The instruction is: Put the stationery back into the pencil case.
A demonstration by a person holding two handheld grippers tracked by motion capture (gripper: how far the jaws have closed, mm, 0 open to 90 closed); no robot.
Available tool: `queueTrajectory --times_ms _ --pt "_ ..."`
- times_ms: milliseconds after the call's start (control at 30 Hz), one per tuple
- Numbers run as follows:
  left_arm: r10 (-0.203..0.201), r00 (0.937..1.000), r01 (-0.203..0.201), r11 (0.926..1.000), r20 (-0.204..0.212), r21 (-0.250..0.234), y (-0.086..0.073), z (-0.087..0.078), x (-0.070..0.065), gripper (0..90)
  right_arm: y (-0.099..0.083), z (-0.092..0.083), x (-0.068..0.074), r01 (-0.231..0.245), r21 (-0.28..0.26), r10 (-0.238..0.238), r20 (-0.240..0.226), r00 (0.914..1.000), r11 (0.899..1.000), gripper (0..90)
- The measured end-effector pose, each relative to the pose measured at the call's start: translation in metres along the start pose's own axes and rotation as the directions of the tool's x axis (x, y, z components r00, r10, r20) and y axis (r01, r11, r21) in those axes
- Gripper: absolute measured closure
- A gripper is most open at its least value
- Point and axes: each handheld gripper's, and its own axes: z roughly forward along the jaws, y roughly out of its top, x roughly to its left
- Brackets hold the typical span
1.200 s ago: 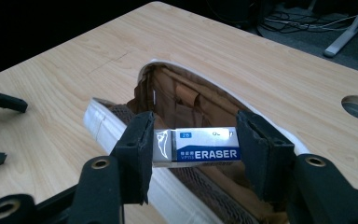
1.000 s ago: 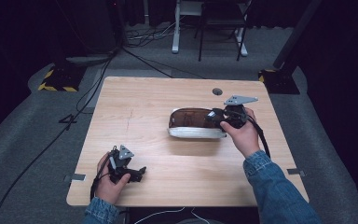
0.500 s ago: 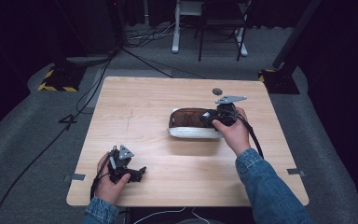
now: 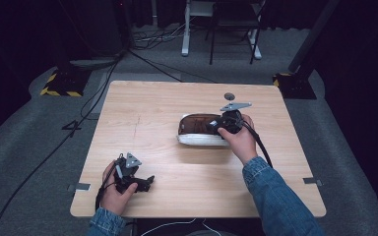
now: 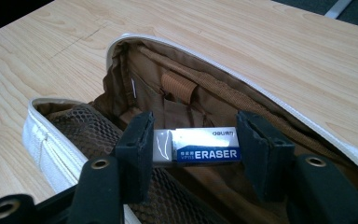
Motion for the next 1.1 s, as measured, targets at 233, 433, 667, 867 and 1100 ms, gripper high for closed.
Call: queueTrajectory --times_ms 233,433,667,867,1100 --pt "0.0 1.0 0.0 1.0 0.0 0.0 0.0 0.0 0.0 0.4 0.001 0.001 0.003 -0.008 -0.032 0.008 -0.014 0.9999 0.999 41.8" --pt "0.0 1.0 0.0 1.0 0.0 0.0 0.0 0.0 0.0 0.4 0.001 0.0 0.005 -0.012 -0.05 0.011 -0.016 0.9998 0.999 37.6" --pt "-0.005 1.0 0.005 1.0 0.005 -0.003 0.0 0.0 0.0 0.4 0.0 -0.006 0.007 -0.002 -0.055 0.0 -0.024 0.9997 0.998 37.7" --pt "-0.003 1.0 0.003 1.0 -0.001 -0.004 0.0 0.0 0.0 1.0 -0.002 -0.027 0.007 0.038 -0.08 -0.04 -0.026 0.9988 0.996 37.8" --pt "0.008 0.9999 -0.008 1.0 0.014 0.002 -0.007 -0.007 0.005 1.5 -0.009 -0.058 0.0 0.042 -0.106 -0.046 -0.029 0.9985 0.994 36.9"
